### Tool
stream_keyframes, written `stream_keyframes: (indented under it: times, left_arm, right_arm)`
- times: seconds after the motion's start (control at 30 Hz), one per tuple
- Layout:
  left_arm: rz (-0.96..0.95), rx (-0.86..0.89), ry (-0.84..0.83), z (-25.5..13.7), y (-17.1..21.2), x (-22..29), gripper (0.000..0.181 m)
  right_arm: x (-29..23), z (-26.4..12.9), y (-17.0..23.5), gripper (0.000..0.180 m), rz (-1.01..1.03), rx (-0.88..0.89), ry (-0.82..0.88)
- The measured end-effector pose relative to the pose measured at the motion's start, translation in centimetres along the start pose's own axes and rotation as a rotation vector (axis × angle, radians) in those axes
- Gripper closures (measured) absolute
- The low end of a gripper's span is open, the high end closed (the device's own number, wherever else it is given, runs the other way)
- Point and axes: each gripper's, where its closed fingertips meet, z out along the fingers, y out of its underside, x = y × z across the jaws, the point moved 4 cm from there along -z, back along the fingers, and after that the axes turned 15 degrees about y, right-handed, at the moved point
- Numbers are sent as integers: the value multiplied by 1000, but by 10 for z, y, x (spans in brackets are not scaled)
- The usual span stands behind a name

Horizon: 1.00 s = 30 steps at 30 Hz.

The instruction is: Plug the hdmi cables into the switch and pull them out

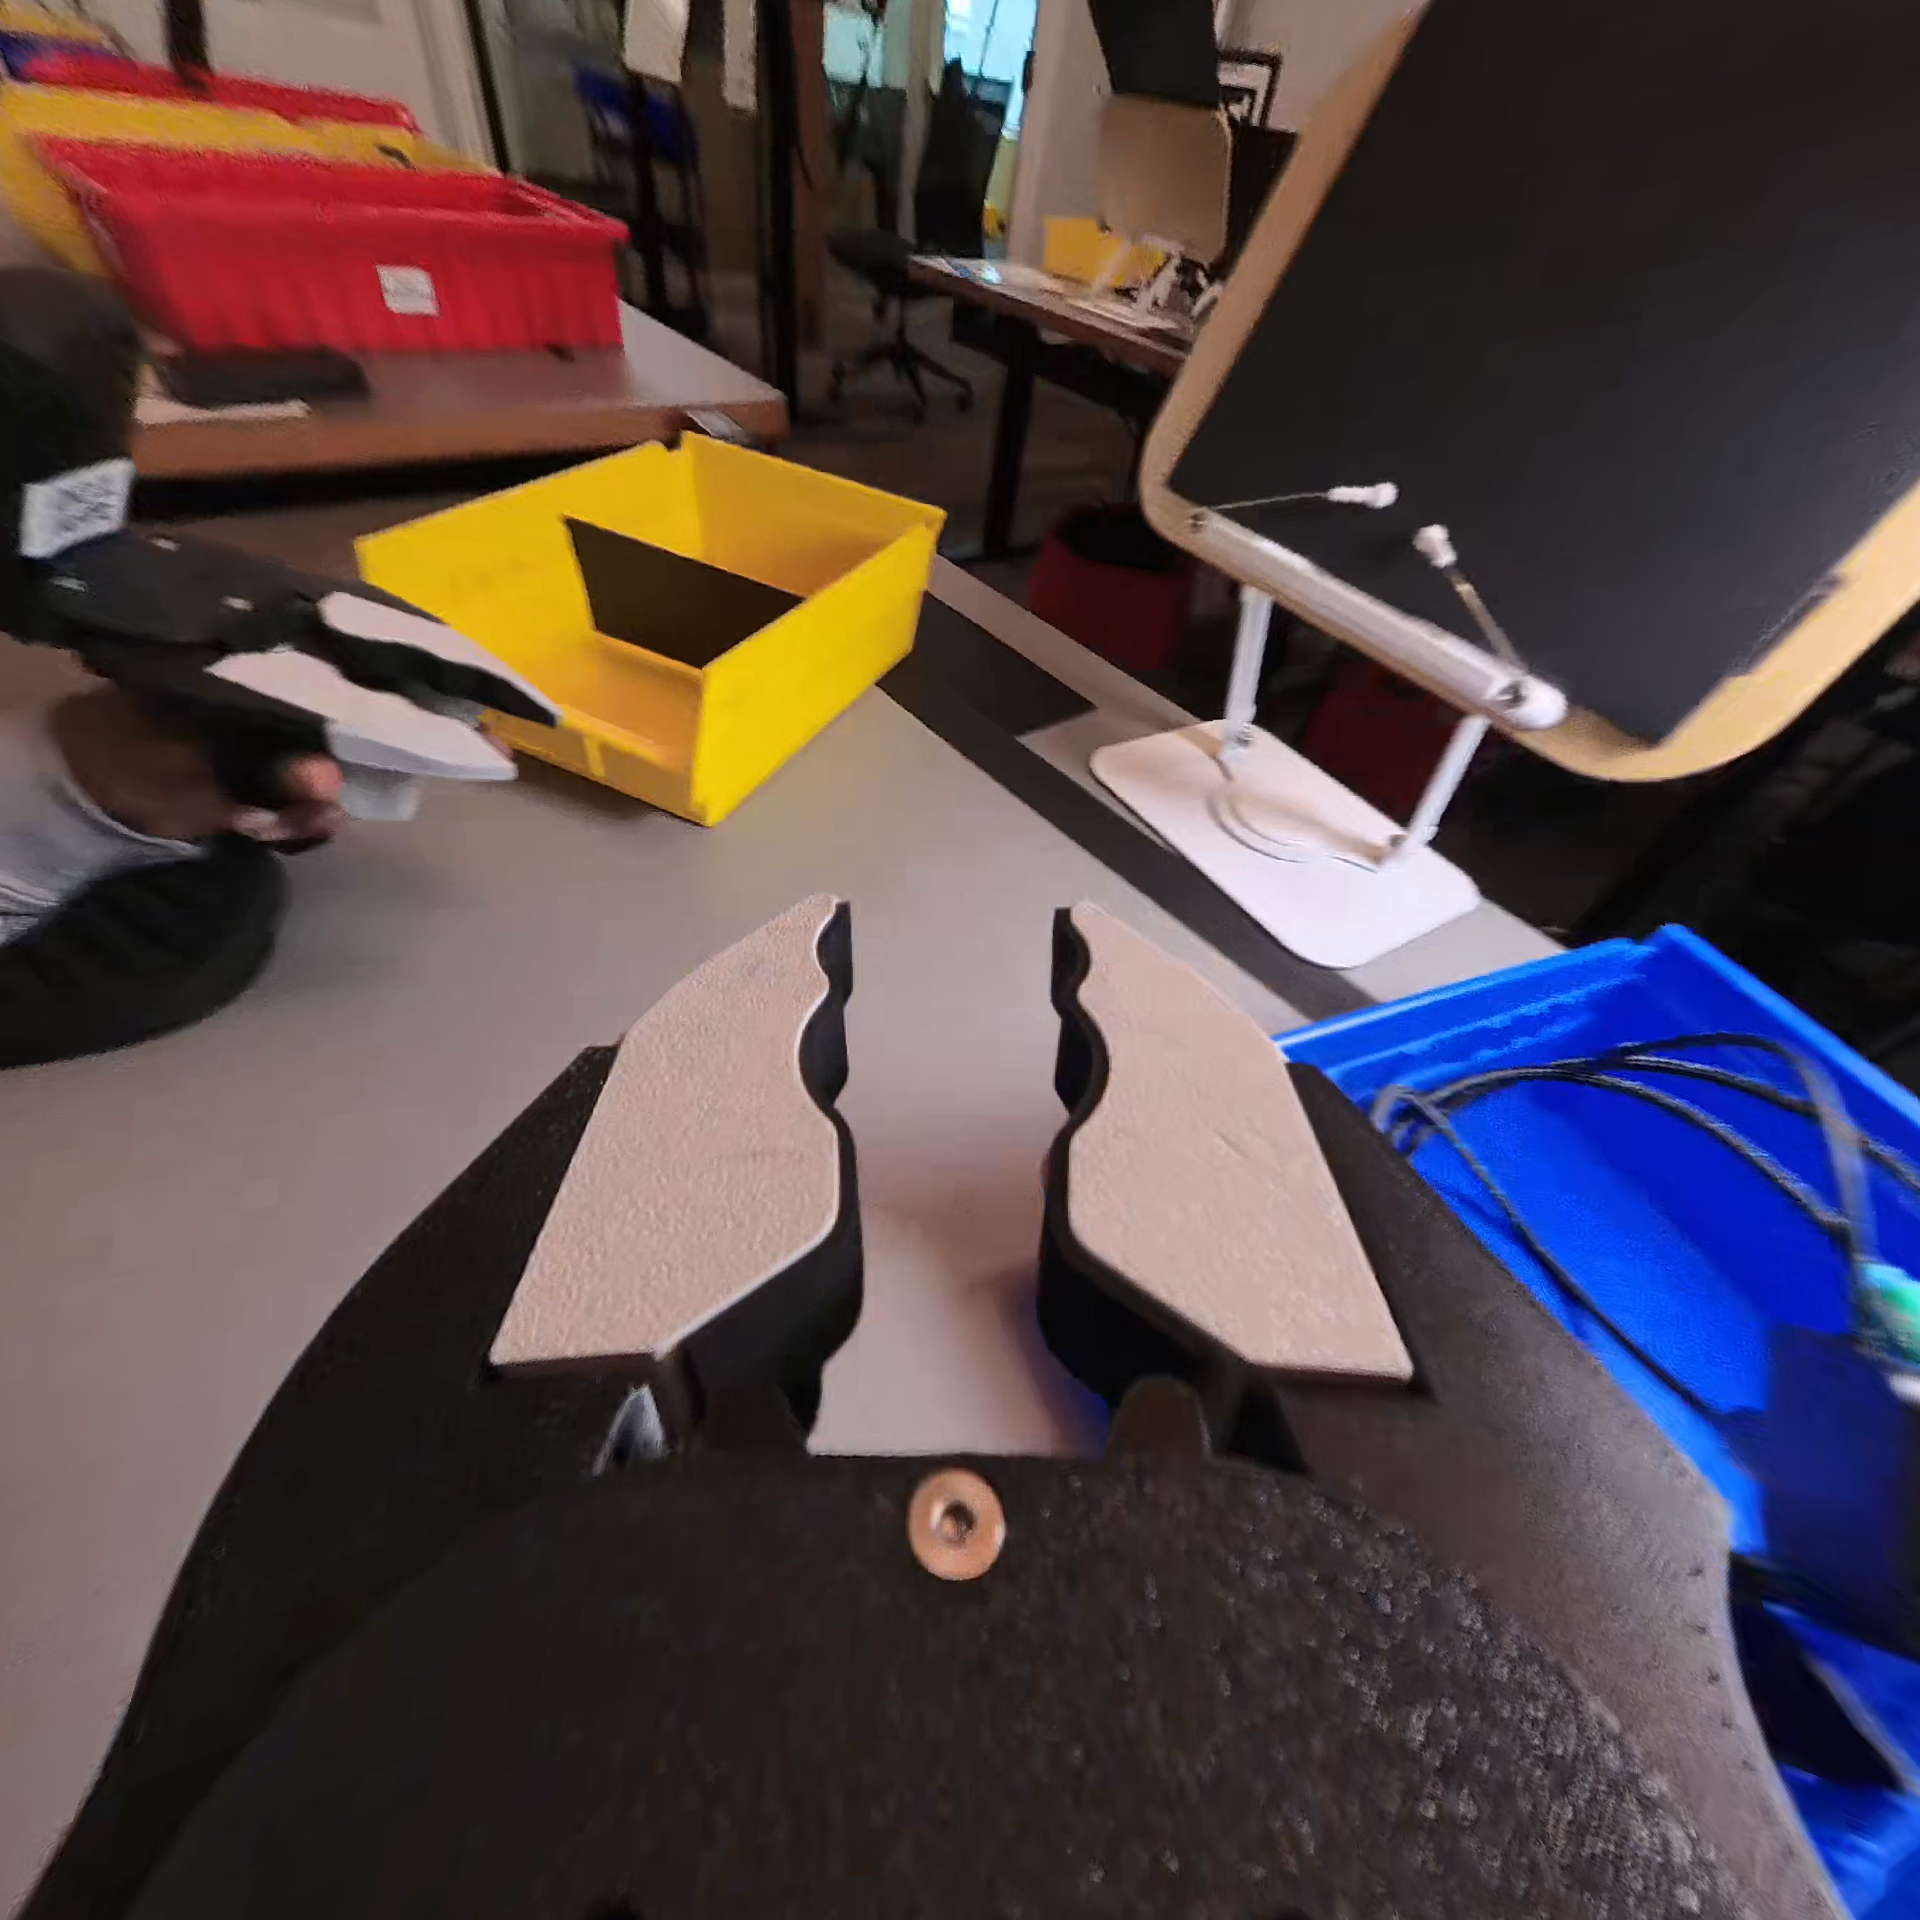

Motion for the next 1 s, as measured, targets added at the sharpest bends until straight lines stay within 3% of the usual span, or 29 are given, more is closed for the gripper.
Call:
stream_keyframes:
  times: [0.13, 0.3, 0.67, 1.0]
  left_arm:
    - [9, 8, -54, -9, -4, -9, 145]
    - [-14, 28, -122, -36, -19, -24, 145]
    - [-39, 28, -300, -104, -36, -69, 143]
    - [-63, -97, -399, -131, -34, -108, 136]
  right_arm:
    - [-36, 3, 34, 144, 60, 17, -38]
    - [-35, 8, 57, 148, 118, 55, -8]
    - [-26, 13, 75, 149, 183, 81, 12]
    - [-27, 10, 78, 150, 188, 86, 11]
